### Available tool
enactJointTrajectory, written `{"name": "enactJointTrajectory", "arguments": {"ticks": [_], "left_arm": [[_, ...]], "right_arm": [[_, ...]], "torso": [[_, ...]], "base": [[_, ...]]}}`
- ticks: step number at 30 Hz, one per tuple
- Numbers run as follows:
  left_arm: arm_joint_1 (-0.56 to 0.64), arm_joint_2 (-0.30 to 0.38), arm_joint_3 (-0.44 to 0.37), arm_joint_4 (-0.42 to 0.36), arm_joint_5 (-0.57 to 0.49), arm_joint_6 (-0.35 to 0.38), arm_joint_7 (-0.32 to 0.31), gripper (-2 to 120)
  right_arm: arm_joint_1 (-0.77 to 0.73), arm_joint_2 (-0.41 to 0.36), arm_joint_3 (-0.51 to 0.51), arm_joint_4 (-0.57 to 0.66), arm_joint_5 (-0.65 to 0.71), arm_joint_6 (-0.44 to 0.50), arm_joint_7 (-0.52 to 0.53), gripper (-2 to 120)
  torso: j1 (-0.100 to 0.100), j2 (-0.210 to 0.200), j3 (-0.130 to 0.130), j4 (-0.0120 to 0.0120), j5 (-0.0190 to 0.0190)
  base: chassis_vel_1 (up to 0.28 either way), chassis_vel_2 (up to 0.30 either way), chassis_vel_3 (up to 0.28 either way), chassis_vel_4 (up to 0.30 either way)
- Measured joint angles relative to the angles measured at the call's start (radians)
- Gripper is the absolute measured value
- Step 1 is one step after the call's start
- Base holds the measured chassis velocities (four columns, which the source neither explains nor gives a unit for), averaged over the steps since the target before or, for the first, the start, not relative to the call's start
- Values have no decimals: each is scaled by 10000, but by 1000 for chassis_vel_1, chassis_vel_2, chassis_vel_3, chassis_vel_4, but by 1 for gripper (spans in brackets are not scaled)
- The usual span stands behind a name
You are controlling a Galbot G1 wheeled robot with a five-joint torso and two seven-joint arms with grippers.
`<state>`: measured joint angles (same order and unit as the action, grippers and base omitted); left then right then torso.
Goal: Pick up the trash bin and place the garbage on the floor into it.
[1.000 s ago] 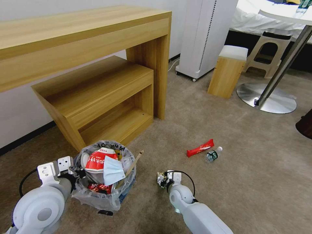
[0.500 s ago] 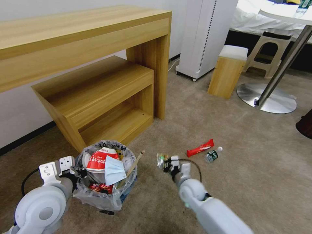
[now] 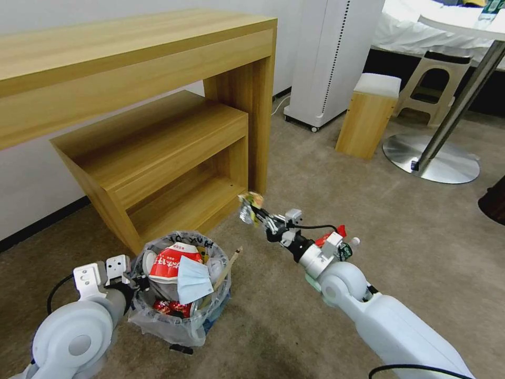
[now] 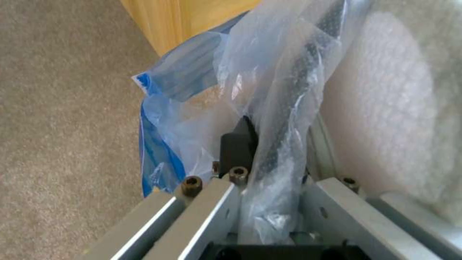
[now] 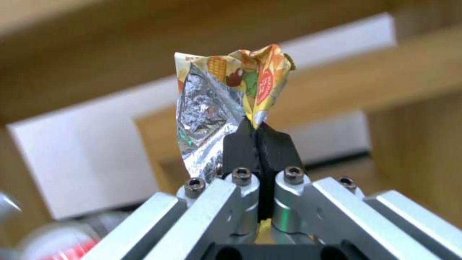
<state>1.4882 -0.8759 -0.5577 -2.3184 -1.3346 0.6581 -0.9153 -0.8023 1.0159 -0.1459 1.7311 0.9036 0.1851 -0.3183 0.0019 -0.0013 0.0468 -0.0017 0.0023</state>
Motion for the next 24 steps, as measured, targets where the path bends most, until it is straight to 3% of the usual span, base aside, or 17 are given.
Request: {"name": "enactJointTrajectory", "arguments": {"ticks": [10,12,13,15,24], "left_arm": [[-31,-19,83,13,-81,32,7,0],[-48,-62,149,13,-129,39,35,0],[-48,-62,149,13,-129,39,35,0],[-39,-131,189,0,-169,42,76,0],[-111,9,-23,-150,-847,36,-125,0]], "right_arm": [[1085,349,-718,-361,595,544,-1596,0],[1578,887,-1236,-846,652,695,-2566,0],[1578,887,-1236,-846,652,695,-2566,0],[2058,1779,-1951,-1655,617,821,-3323,0],[2649,2559,-2918,-3117,-356,1003,-4263,0]], "torso": [[0,0,0,0,-2],[0,0,0,-1,-2],[0,0,0,-1,-2],[0,0,0,2,-2],[1,0,0,0,-3]], "base": [[0,0,0,0],[0,0,0,0],[0,0,0,0],[0,0,0,0],[0,0,0,0]]}}
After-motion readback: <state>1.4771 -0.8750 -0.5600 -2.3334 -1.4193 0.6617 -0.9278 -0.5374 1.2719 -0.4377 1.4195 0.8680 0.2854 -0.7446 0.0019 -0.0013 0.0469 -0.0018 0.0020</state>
